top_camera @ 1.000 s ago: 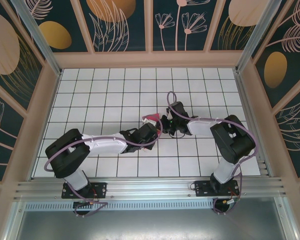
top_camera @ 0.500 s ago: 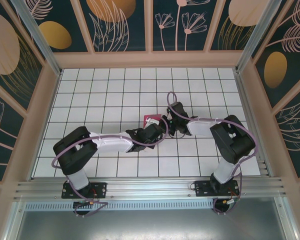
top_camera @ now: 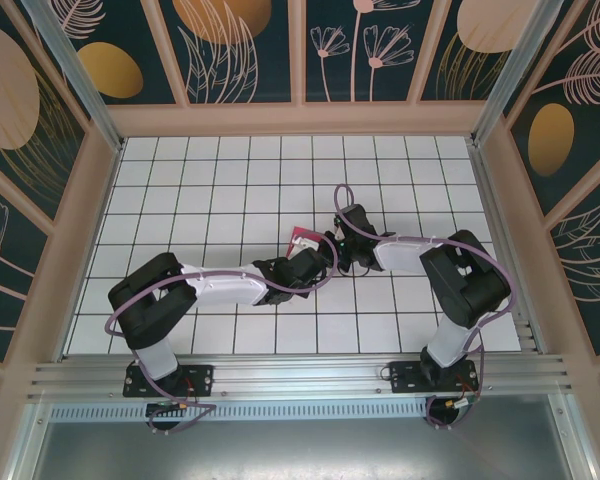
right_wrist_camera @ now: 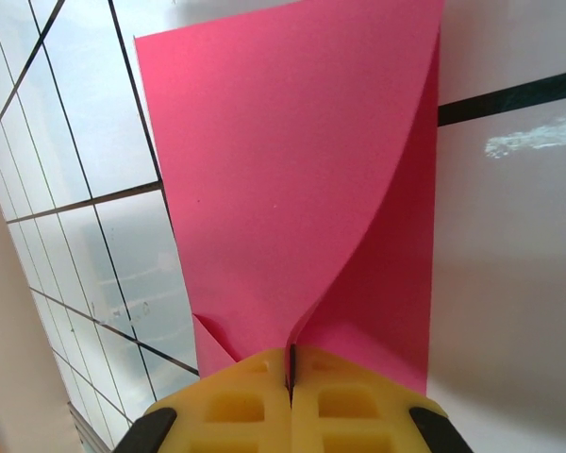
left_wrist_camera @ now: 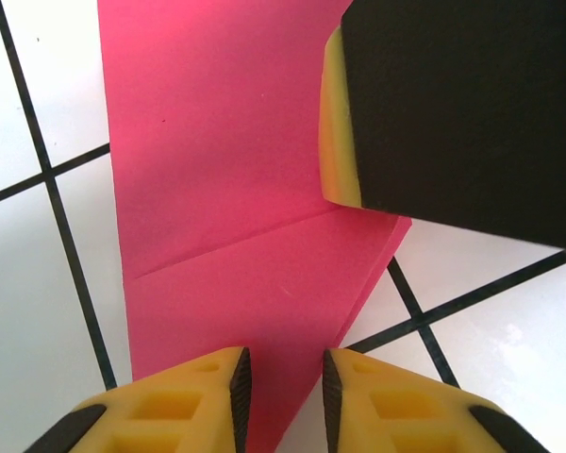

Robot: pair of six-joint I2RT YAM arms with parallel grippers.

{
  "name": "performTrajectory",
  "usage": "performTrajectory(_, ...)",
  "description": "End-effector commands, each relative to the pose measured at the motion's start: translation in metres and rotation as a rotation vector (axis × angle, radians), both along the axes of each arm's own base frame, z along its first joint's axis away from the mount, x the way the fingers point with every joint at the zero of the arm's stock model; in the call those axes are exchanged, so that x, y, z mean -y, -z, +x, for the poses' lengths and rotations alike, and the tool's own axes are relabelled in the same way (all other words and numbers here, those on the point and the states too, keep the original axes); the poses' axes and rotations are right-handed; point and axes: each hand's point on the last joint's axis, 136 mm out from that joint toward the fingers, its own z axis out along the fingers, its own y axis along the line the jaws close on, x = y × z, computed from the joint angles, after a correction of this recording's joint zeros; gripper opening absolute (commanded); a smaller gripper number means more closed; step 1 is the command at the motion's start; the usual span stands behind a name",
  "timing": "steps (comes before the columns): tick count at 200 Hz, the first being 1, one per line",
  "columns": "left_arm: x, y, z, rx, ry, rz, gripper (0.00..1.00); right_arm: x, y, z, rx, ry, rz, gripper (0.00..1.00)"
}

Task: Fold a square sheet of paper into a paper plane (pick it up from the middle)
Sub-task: Fourth fold the wing at the center of the table.

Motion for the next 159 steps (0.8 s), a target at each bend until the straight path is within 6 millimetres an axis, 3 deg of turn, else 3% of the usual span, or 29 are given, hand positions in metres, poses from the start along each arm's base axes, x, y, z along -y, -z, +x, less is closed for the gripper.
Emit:
performTrajectory(1, -0.003, 0.006, -0.005, -0.01, 0.028, 0.054, 0.35, -0.012, -0.028, 0.008, 0.061, -0.018, 0.047, 0.02)
performTrajectory(60, 0.005, 0.002, -0.009, -0.02, 0.08, 0.023, 0.43, -0.016, -0.038, 0.012, 0.079, -0.029, 0.055, 0.03)
performTrajectory(109, 0.003, -0.001, -0.012, -0.013, 0.104, 0.024, 0.26, -0.017, -0.043, 0.013, 0.087, -0.042, 0.046, 0.03)
performTrajectory(159, 0.007, -0.002, -0.013, -0.018, 0.121, 0.014, 0.22, -0.018, -0.045, 0.016, 0.095, -0.044, 0.038, 0.03)
